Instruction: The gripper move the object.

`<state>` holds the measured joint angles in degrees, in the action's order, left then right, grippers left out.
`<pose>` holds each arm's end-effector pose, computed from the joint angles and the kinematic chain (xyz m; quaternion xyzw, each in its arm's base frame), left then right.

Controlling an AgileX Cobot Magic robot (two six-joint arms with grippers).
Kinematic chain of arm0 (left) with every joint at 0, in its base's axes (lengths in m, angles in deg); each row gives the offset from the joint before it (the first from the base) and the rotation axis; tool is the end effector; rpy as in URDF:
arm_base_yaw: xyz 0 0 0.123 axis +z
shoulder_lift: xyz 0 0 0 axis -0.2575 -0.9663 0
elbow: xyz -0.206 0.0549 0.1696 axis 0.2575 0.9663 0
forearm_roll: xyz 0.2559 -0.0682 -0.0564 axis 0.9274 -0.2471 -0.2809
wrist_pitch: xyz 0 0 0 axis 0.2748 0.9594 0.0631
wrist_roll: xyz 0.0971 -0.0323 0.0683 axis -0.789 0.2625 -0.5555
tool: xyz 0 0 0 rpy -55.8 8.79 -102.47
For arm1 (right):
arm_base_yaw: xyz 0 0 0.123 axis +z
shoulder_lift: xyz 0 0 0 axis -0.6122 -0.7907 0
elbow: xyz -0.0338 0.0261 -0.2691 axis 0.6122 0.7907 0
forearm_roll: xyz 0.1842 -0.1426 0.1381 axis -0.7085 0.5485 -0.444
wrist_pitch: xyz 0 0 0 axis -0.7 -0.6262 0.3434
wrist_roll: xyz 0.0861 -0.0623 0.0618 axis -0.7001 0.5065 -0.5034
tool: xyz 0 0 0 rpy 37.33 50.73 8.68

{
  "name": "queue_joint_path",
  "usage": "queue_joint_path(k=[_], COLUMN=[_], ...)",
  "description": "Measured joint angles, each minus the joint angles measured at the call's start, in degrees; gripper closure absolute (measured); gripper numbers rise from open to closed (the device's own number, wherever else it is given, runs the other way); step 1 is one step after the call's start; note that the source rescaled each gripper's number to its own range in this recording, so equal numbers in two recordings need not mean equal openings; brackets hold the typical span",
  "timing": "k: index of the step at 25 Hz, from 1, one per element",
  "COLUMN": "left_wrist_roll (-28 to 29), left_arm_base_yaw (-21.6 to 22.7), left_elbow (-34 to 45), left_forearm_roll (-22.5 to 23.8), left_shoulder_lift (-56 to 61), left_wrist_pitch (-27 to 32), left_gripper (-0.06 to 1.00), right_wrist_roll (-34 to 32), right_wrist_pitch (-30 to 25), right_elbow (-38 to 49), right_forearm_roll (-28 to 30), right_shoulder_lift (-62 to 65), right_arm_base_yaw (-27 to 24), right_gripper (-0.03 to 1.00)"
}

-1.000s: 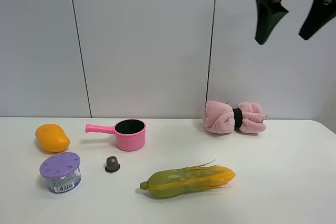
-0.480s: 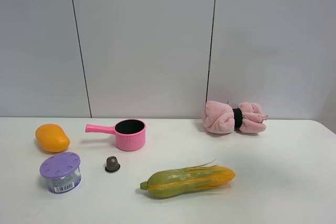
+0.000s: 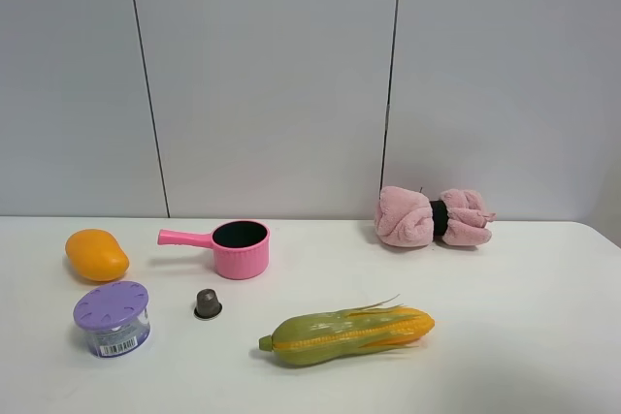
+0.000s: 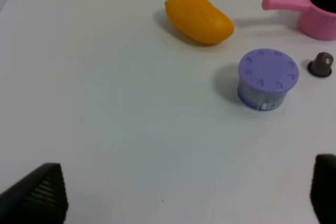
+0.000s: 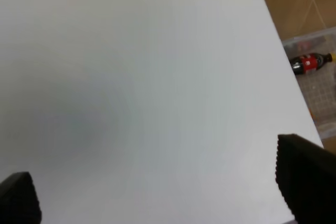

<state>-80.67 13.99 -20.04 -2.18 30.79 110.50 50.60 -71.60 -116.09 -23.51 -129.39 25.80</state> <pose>0.0518 0.0021 0.2757 -0.0165 0.8469 -0.0048 0.5314 0.1463 -0.0290 0.3077 0.0931 0.9474 -0.0256 0.3052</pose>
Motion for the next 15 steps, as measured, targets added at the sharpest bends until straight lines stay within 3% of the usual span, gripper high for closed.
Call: queue_joint_path(k=[6, 9, 15], left_wrist_roll=[0.0, 0.0, 0.0], left_arm_base_yaw=[0.0, 0.0, 0.0], left_elbow=[0.0, 0.0, 0.0], left_forearm_roll=[0.0, 0.0, 0.0], left_shoulder_lift=[0.0, 0.0, 0.0], left_wrist_pitch=[0.0, 0.0, 0.0], left_gripper=[-0.06, -0.06, -0.06], right_wrist_roll=[0.1, 0.8, 2.7], right_wrist_pitch=[7.8, 8.6, 8.2], right_elbow=[13.1, 17.4, 18.2], right_forearm_roll=[-1.9, -2.4, -2.5], right_shoulder_lift=[13.9, 19.4, 24.6], right_arm_base_yaw=[0.0, 0.0, 0.0], right_gripper=[-0.03, -0.03, -0.03])
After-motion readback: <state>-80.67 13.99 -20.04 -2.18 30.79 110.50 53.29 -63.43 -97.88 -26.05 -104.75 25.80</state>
